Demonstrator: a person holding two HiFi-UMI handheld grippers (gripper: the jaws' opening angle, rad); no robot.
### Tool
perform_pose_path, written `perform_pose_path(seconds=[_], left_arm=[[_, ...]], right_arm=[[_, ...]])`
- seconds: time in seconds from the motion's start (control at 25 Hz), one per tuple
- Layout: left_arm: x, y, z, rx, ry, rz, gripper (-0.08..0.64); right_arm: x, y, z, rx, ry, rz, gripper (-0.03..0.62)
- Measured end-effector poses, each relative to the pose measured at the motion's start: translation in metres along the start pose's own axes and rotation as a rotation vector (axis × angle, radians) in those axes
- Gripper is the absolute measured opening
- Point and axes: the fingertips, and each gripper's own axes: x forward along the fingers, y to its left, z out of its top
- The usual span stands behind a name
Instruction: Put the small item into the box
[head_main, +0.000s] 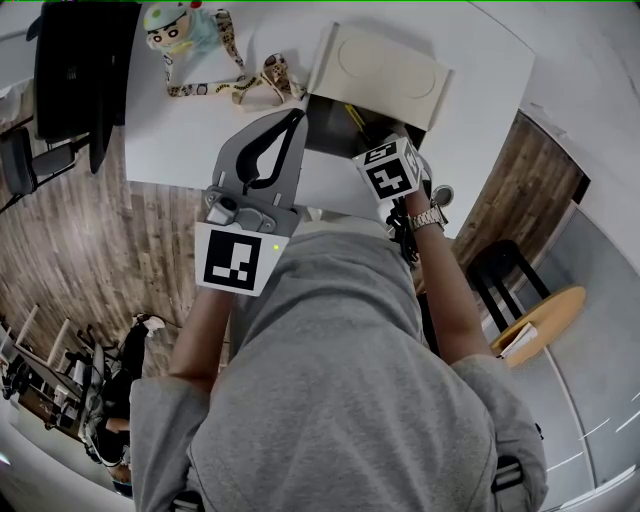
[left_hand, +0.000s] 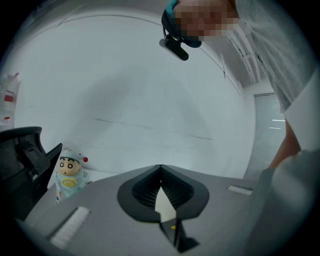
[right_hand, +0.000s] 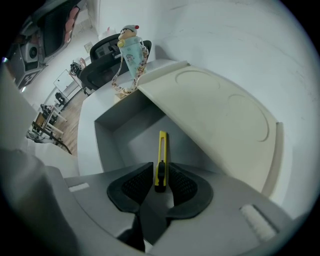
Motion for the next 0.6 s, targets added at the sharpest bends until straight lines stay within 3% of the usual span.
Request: perform_pose_path(seconds=[0.16, 0.32, 0.6], left_arm=[[0.001, -0.006, 0.002, 0.006, -0.007, -0.007, 0.003], [-0.002, -0.016, 0.006, 0.014, -0.017, -0.017, 0.003], [-0.011, -0.03, 0.009, 0.027, -0.026, -0.02, 0.003]], right_arm=[[-0.006, -0.003, 0.001, 0.009, -0.023, -0.011, 0.091], [-0.016, -0.007, 0.001, 0.029, -0.057, -0.029, 0.015], [-0.034, -0.005, -0.004, 0.036, -0.094, -0.038, 0.015]])
